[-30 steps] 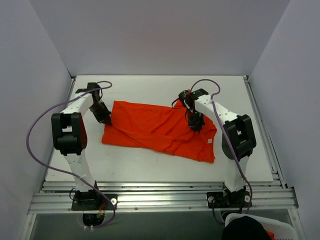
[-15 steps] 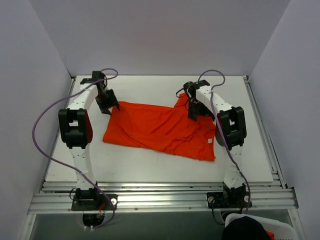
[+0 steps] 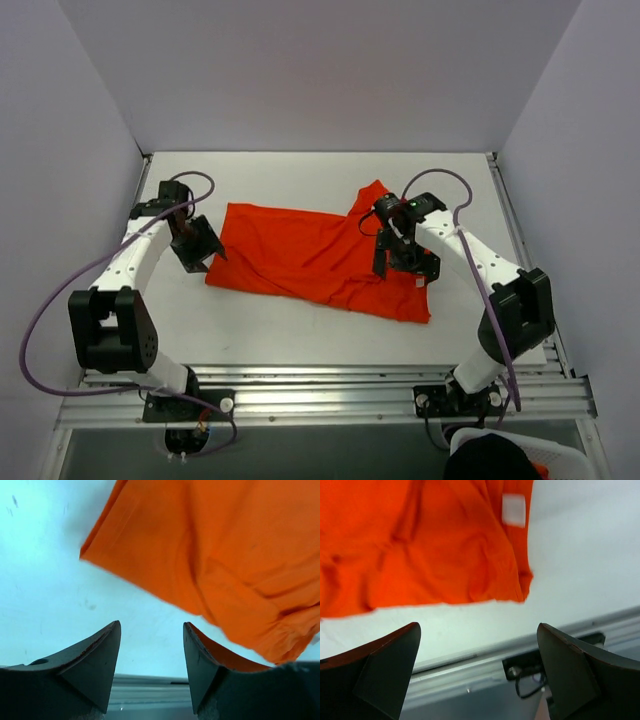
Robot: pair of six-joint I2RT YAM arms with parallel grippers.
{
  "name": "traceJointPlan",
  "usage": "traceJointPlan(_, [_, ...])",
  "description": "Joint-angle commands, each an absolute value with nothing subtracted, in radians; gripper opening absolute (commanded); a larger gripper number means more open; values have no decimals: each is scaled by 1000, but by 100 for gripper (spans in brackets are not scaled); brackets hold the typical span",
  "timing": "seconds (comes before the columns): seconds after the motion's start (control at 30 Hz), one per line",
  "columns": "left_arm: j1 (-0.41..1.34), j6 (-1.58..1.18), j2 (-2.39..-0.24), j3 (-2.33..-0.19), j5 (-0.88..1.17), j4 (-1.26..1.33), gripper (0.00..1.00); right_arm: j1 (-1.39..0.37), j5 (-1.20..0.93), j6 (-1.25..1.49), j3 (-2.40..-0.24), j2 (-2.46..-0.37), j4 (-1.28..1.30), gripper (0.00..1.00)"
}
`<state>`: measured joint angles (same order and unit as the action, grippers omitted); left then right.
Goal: Fold and stack the t-shirts
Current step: Fold the tshirt
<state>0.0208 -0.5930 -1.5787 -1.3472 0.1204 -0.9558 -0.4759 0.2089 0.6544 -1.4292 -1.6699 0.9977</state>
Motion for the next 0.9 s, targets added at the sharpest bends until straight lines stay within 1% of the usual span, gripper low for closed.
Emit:
traceJointPlan(0.0, [25, -656, -1543, -1140, 181, -897, 61, -482, 80, 722, -1263, -1567, 1003, 97])
traceJointPlan(0.13, [26, -680, -1514, -1033, 213, -841, 61, -496, 42, 745, -1084, -1508, 963, 97])
traceJointPlan(0.27, [26, -689, -1540, -991, 215, -796, 61, -488, 37, 753, -1025, -1494, 916, 96])
traceJointPlan(0.4, [25, -690, -1583, -1003, 193, -767, 61, -480, 37, 746, -1029, -1560, 855, 95])
traceJointPlan(0.6, [23, -696, -1626, -1078, 124, -756, 61, -477, 70, 716, -1092, -1643, 848, 94])
traceJointPlan(0.7, [20, -706, -1651, -1103, 66, -794, 61, -471, 84, 710, -1098, -1641, 857, 94])
traceJointPlan(0.87, [15, -733, -1647, -1089, -24, -784, 61, -459, 87, 709, -1066, -1620, 862, 94])
